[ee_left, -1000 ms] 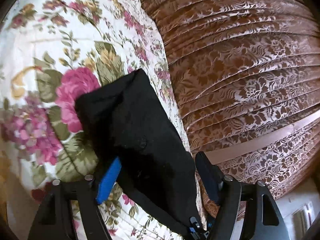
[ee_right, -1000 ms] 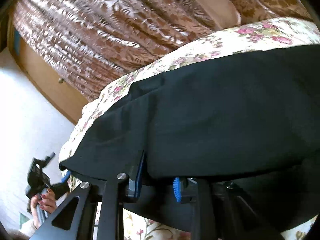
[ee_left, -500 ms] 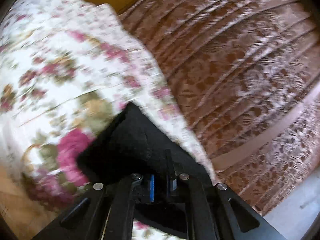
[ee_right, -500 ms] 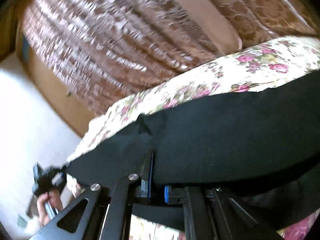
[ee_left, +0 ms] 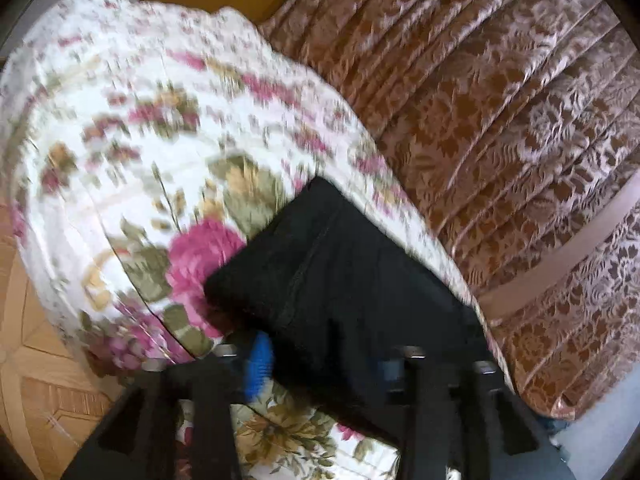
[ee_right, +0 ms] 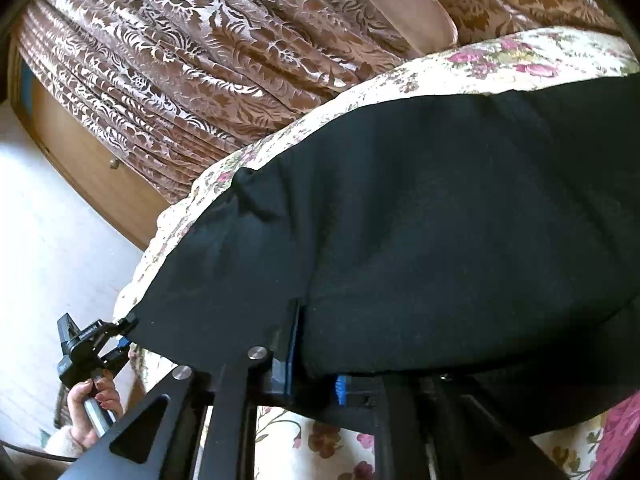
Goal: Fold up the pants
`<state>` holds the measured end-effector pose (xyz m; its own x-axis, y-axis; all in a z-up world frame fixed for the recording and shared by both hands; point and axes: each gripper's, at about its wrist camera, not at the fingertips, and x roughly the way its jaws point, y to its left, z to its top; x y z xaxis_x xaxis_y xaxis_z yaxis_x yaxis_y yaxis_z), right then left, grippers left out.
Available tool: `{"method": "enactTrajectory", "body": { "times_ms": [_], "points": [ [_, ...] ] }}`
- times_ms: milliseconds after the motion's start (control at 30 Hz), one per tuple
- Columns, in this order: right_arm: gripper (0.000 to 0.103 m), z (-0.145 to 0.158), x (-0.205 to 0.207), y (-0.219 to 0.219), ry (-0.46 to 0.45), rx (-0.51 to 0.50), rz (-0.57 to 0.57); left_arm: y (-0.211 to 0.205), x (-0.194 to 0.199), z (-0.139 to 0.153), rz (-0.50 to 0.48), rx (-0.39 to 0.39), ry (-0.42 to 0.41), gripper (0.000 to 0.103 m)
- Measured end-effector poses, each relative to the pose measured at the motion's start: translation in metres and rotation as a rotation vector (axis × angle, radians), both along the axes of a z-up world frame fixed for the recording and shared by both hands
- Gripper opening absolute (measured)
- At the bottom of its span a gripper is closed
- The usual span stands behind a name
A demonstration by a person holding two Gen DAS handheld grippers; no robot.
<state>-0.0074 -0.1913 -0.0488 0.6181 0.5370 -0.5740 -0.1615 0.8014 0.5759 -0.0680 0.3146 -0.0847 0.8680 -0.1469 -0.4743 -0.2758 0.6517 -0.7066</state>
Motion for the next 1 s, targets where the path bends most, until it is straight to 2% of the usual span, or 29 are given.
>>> {"method": "enactTrajectory", "body": {
  "times_ms": [100, 167, 233, 333, 433, 500, 567, 667, 767, 900, 967, 1000],
  "points": [
    [0.026, 0.006, -0.005, -0.010, -0.008, -0.001, -0.009, 0.003, -0.013, 0.021, 0.092, 0.075, -0.053, 0.056],
    [0.032, 0.009, -0.008, -0.018, -0.012, -0.023, -0.026, 0.004, -0.019, 0.030, 0.133, 0.109, -0.083, 0.059],
    [0.034, 0.012, -0.013, -0.030, -0.016, -0.033, -0.050, 0.000, -0.023, 0.041, 0.155, 0.136, -0.121, 0.062],
    [0.042, 0.018, -0.021, -0.055, -0.015, -0.063, -0.114, -0.019, -0.016, 0.054, 0.103, 0.187, -0.162, 0.068],
    [0.042, 0.022, -0.029, -0.096, -0.027, -0.093, -0.222, -0.054, 0.005, 0.061, -0.032, 0.260, -0.186, 0.072],
    [0.042, 0.022, -0.033, -0.120, -0.021, -0.107, -0.309, -0.080, 0.026, 0.059, -0.120, 0.288, -0.185, 0.072],
    [0.042, 0.020, -0.036, -0.155, -0.006, -0.076, -0.410, -0.101, 0.048, 0.059, -0.183, 0.291, -0.170, 0.072],
    [0.042, 0.016, -0.036, -0.202, 0.013, -0.008, -0.541, -0.127, 0.083, 0.052, -0.267, 0.246, -0.118, 0.071],
    [0.042, 0.009, -0.035, -0.245, 0.033, 0.076, -0.667, -0.138, 0.110, 0.045, -0.260, 0.233, -0.078, 0.071],
    [0.041, -0.001, -0.029, -0.287, 0.055, 0.200, -0.782, -0.132, 0.132, 0.029, -0.203, 0.300, -0.002, 0.071],
    [0.038, 0.000, -0.021, -0.300, 0.049, 0.213, -0.803, -0.122, 0.133, 0.012, -0.178, 0.308, 0.035, 0.071],
    [0.034, 0.002, -0.017, -0.303, 0.047, 0.203, -0.807, -0.115, 0.132, 0.004, -0.189, 0.278, 0.019, 0.071]
  ]
}}
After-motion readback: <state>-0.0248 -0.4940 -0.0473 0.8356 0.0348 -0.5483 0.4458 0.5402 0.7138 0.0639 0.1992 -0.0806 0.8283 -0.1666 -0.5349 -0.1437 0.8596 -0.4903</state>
